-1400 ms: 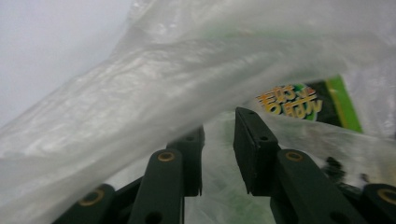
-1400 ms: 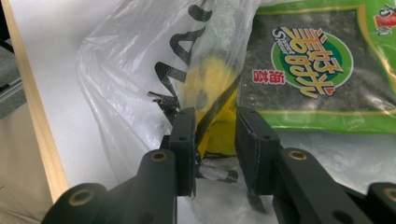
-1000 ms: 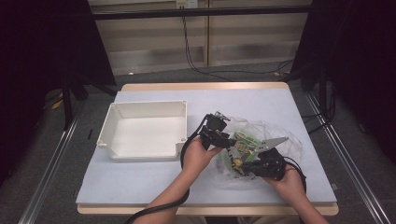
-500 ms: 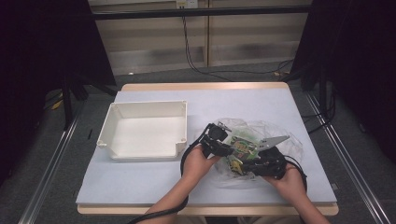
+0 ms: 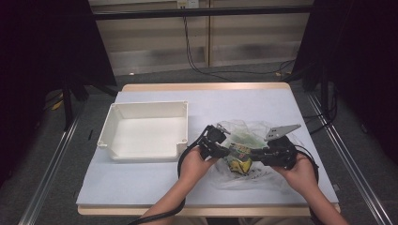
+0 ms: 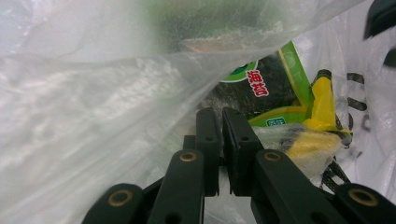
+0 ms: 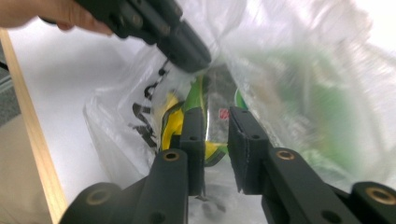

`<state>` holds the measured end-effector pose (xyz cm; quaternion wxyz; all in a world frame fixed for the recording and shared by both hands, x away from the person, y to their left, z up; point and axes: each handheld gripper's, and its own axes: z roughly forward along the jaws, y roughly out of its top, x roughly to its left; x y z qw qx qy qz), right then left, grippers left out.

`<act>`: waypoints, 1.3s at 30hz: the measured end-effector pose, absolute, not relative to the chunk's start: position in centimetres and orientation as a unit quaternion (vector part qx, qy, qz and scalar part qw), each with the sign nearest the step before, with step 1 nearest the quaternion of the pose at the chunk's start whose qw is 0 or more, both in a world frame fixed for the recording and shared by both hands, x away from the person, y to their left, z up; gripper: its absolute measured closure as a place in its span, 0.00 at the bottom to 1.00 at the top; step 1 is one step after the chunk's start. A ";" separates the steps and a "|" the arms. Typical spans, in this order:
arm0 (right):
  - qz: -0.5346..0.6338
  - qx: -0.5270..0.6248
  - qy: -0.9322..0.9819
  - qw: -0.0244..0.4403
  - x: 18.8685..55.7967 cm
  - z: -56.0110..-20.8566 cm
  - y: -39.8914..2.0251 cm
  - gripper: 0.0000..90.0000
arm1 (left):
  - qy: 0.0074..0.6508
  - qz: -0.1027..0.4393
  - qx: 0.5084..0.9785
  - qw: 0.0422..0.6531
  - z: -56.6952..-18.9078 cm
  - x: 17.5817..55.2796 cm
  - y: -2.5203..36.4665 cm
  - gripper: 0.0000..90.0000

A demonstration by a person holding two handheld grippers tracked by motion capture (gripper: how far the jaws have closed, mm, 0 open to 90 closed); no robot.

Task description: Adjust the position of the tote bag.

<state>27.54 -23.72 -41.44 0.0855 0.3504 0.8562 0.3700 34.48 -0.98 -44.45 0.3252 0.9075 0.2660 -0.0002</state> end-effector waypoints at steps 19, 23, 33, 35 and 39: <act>0.379 0.389 0.835 0.090 31.2 -41.7 -25.6 0.92 | 0.257 0.000 0.915 0.312 -45.0 34.1 0.2 0.99; 0.370 0.398 0.835 0.089 31.8 -41.9 -26.0 0.93 | 0.262 -0.001 0.912 0.315 -45.1 33.9 0.3 0.99; 0.361 0.439 0.819 0.080 34.4 -43.5 -27.4 0.96 | 0.260 -0.004 0.914 0.311 -45.8 33.8 0.5 0.99; 0.361 0.443 0.817 0.078 34.8 -43.8 -27.6 0.96 | 0.253 -0.003 0.916 0.311 -45.8 33.9 0.6 0.99; 0.356 0.451 0.815 0.078 35.5 -44.6 -27.8 0.96 | 0.256 -0.005 0.915 0.312 -46.1 33.8 0.8 0.99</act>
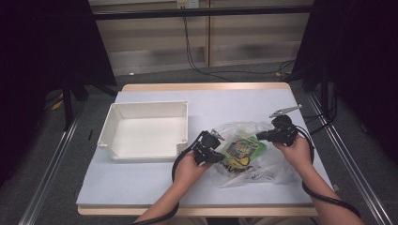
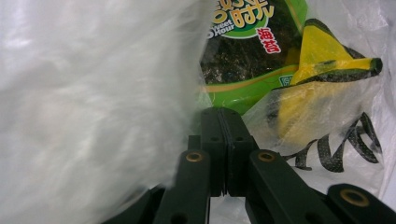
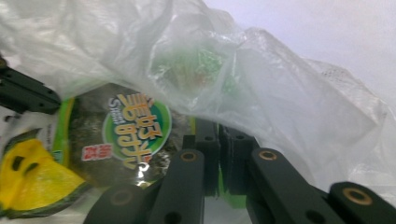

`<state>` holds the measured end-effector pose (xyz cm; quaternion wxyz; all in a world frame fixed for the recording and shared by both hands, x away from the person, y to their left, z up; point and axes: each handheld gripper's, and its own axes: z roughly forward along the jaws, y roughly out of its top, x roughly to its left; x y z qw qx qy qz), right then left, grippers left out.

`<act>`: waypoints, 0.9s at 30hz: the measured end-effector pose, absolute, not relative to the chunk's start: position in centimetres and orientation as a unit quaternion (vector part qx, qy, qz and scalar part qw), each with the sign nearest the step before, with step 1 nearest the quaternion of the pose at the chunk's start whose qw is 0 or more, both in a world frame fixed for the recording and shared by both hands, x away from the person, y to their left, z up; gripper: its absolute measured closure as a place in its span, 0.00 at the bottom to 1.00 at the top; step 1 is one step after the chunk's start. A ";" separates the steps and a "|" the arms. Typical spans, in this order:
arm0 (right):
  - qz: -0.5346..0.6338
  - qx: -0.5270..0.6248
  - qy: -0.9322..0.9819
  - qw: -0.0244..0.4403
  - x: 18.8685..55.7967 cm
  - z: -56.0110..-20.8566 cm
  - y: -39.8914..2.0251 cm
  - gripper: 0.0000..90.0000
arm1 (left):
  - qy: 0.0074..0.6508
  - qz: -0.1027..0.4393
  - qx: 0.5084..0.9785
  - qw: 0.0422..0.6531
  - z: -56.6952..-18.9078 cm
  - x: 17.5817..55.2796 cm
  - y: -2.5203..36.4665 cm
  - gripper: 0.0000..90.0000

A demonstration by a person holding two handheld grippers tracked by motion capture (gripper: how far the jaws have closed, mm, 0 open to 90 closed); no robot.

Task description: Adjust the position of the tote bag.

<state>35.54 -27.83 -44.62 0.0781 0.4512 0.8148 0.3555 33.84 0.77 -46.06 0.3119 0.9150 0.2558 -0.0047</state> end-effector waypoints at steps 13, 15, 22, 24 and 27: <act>0.341 0.475 0.807 0.081 36.7 -46.1 -28.5 0.96 | 0.263 -0.004 0.913 0.311 -46.7 33.7 1.3 1.00; 0.340 0.478 0.806 0.079 36.9 -46.5 -28.6 0.96 | 0.259 -0.004 0.916 0.307 -46.7 33.8 1.4 1.00; 0.323 0.485 0.808 0.083 37.1 -47.3 -28.9 0.96 | 0.265 -0.004 0.914 0.308 -46.7 33.6 1.4 1.00; 0.316 0.487 0.809 0.086 37.0 -47.5 -28.9 0.97 | 0.265 -0.004 0.914 0.308 -46.7 33.6 1.4 1.00; 0.318 0.489 0.807 0.086 37.1 -47.5 -29.0 0.98 | 0.265 -0.003 0.914 0.307 -46.7 33.6 1.4 1.00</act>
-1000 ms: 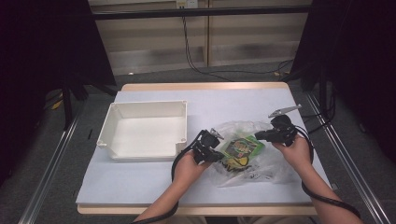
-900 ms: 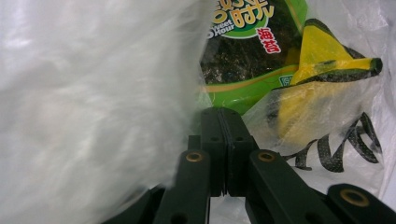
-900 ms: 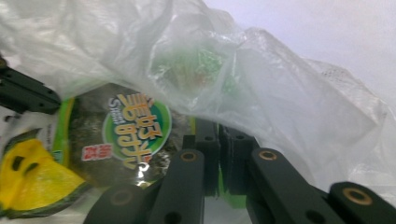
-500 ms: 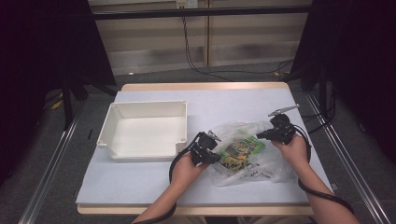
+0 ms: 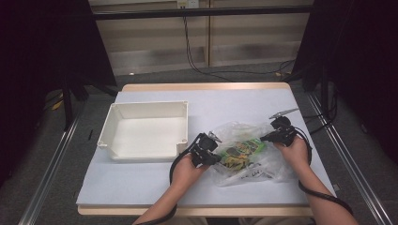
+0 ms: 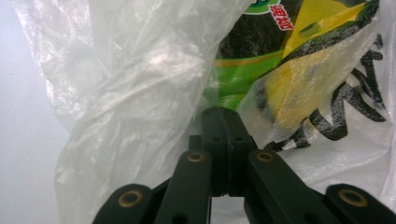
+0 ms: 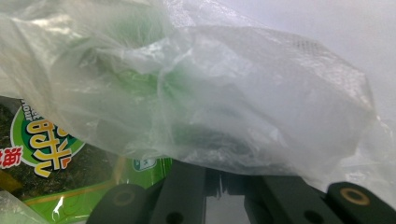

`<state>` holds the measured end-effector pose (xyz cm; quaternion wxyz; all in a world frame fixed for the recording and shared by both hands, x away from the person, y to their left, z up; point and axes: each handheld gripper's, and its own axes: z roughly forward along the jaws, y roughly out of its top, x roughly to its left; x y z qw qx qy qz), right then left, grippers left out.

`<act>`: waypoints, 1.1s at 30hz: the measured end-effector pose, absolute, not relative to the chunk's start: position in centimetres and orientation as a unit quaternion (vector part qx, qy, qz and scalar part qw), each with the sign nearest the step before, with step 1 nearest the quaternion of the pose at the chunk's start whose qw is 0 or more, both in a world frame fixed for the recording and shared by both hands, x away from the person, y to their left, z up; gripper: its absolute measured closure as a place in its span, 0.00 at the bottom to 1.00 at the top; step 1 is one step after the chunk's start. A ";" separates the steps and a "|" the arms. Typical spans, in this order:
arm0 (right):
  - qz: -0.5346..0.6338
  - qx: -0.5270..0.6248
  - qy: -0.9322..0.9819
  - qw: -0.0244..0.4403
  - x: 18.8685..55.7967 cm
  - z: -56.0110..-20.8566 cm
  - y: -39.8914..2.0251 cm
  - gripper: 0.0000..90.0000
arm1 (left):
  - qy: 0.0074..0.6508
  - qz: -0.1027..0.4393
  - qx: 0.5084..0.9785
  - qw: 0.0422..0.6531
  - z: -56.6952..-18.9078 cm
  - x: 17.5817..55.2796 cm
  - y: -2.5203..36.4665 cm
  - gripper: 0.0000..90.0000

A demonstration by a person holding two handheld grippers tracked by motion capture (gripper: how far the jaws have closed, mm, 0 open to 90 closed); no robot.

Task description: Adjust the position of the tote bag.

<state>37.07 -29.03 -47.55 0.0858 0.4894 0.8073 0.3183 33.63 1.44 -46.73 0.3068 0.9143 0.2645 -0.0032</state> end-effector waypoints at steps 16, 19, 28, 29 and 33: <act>0.329 0.478 0.809 0.094 35.4 -45.7 -28.9 0.84 | 0.269 -0.001 0.912 0.309 -46.7 33.4 1.3 1.00; 0.335 0.474 0.809 0.093 34.8 -45.1 -28.9 0.79 | 0.262 -0.002 0.914 0.308 -46.5 33.4 1.3 1.00; 0.329 0.458 0.822 0.074 33.9 -44.9 -27.8 0.72 | 0.258 -0.005 0.917 0.304 -46.6 33.3 1.3 1.00; 0.325 0.460 0.823 0.074 34.0 -45.0 -27.7 0.72 | 0.260 -0.005 0.916 0.305 -46.6 33.3 1.3 1.00; 0.323 0.464 0.823 0.059 34.2 -45.8 -27.6 0.70 | 0.254 -0.004 0.918 0.305 -46.7 33.3 1.2 1.00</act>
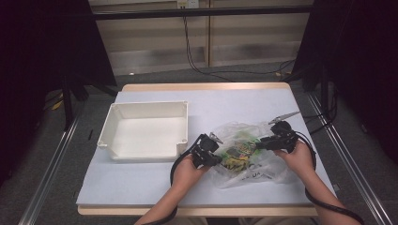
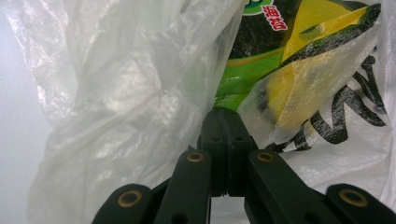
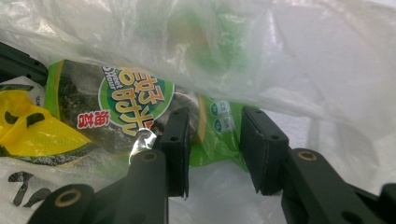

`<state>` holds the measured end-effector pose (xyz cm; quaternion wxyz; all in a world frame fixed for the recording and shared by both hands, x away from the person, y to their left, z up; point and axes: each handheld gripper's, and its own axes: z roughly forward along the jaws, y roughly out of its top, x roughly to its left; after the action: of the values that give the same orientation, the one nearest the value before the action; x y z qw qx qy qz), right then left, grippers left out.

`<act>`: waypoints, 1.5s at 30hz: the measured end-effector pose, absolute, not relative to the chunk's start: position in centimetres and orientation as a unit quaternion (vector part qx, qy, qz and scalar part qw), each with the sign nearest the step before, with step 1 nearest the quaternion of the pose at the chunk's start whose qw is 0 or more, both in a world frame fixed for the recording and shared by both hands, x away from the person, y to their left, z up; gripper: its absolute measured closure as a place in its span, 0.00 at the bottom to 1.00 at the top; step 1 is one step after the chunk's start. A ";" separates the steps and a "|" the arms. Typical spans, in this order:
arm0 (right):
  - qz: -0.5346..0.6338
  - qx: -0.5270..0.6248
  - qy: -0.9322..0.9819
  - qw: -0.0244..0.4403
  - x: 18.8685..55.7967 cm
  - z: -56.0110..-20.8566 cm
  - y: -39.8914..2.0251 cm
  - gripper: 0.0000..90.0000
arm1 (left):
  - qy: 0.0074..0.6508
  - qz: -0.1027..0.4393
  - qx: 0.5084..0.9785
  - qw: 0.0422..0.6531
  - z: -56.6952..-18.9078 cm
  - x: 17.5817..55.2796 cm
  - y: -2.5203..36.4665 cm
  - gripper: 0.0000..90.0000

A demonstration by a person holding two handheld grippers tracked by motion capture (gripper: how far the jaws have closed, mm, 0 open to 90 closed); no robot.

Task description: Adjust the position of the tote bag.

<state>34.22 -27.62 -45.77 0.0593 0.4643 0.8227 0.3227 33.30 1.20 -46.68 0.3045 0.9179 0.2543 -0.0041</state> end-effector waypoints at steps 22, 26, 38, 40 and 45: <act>0.345 0.465 0.815 -0.004 34.2 -46.2 -27.2 0.99 | 0.264 -0.004 0.912 0.314 -46.8 33.2 1.0 1.00; 0.352 0.452 0.820 0.005 33.9 -45.2 -27.3 1.00 | 0.260 -0.013 0.914 0.312 -46.8 33.4 1.1 1.00; 0.336 0.404 0.849 0.050 32.8 -42.8 -26.5 1.00 | 0.274 -0.008 0.892 0.359 -44.0 33.8 0.6 0.89; 0.335 0.396 0.854 0.052 32.7 -42.6 -26.4 1.00 | 0.278 -0.004 0.890 0.362 -43.6 34.0 0.4 0.86; 0.327 0.374 0.865 0.063 32.3 -42.1 -26.1 1.00 | 0.277 0.005 0.887 0.370 -42.6 34.9 -0.1 0.81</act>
<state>32.30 -26.11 -42.05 0.0628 0.3744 0.8655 0.3269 34.87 -0.06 -42.64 0.3700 0.8869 0.2766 0.0048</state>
